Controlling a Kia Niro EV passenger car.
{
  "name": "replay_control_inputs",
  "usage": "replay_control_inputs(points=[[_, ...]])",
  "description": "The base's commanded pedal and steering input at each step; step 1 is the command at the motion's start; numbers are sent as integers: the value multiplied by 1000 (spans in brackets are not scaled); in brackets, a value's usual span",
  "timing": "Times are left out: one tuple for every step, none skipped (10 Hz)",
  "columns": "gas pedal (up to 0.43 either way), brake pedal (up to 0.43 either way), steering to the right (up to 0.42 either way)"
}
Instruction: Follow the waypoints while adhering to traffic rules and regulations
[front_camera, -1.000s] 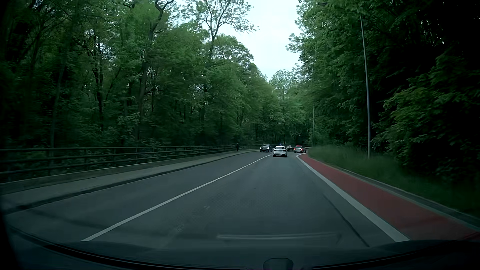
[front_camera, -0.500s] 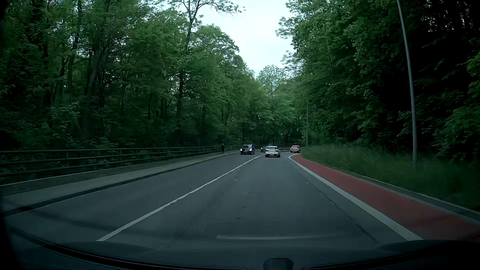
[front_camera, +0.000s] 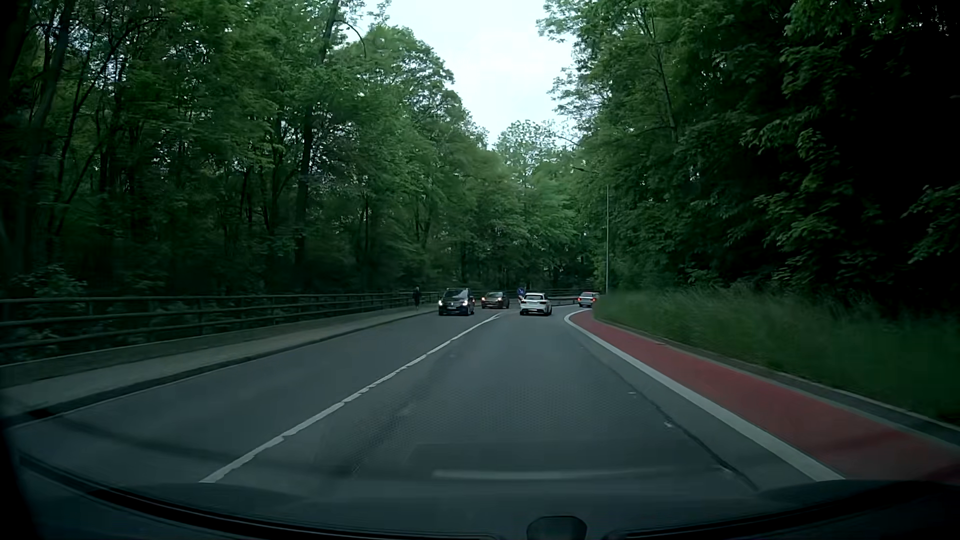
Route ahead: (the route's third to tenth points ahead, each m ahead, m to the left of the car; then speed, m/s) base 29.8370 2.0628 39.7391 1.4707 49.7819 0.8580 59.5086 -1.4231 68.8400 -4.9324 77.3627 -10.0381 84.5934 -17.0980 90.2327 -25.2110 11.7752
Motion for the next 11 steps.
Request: replay_control_inputs(points=[[0, 0, 11], [0, 0, 10], [0, 0, 8], [0, 0, 6], [0, 0, 5], [0, 0, 5], [0, 6, 4], [0, 24, 5], [0, 30, 5], [0, 43, 5], [0, 49, 4]])
